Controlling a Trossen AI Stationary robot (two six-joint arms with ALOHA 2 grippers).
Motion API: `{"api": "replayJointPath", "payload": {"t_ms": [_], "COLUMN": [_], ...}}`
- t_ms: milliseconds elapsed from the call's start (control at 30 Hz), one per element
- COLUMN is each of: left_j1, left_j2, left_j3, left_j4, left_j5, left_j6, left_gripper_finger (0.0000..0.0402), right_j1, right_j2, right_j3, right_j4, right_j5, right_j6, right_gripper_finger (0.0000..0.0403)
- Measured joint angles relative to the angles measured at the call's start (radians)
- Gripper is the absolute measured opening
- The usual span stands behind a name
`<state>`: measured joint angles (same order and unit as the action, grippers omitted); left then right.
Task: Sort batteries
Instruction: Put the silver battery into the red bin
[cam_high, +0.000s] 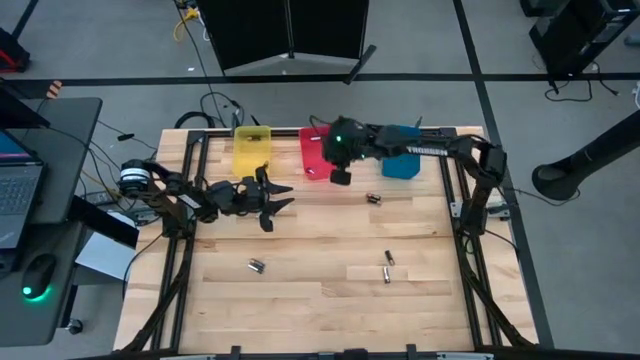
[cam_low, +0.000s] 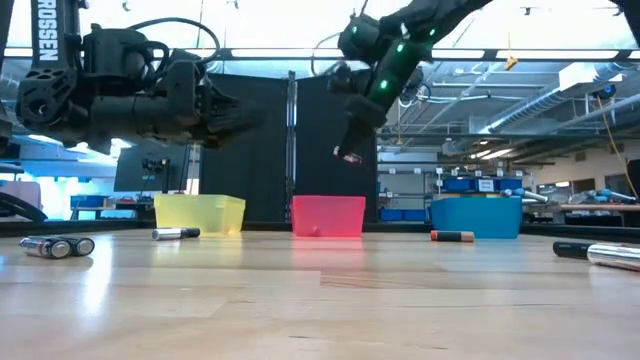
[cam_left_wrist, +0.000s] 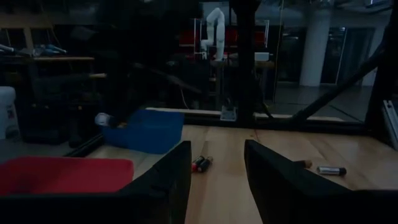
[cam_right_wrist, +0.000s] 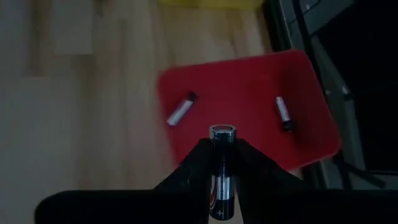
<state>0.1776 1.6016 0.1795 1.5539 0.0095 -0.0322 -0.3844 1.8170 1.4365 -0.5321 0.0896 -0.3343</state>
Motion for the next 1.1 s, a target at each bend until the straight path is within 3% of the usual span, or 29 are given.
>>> {"api": "replayJointPath", "payload": {"t_ms": [367, 600, 833, 1100], "left_j1": [0.005, 0.019, 0.019, 0.019], "left_j2": [0.0, 0.0, 0.0, 0.0], "left_j3": [0.01, 0.01, 0.01, 0.01], "left_j4": [0.0, -0.01, -0.022, -0.031], "left_j5": [-0.002, -0.001, 0.002, 0.002], "left_j6": [0.001, 0.001, -0.002, -0.002], "left_gripper_finger": [0.0156, 0.0156, 0.0156, 0.0156], "right_j1": [-0.088, -0.111, -0.102, -0.101], "right_j2": [0.321, 0.47, 0.571, 0.572], "right_j3": [0.372, 0.575, 0.671, 0.673], "right_j4": [-0.227, -0.33, -0.392, -0.404], "right_j5": [-0.039, -0.104, -0.11, -0.109], "right_j6": [-0.252, -0.267, -0.264, -0.219], "right_gripper_finger": [0.0056, 0.0056, 0.0056, 0.0056]}}
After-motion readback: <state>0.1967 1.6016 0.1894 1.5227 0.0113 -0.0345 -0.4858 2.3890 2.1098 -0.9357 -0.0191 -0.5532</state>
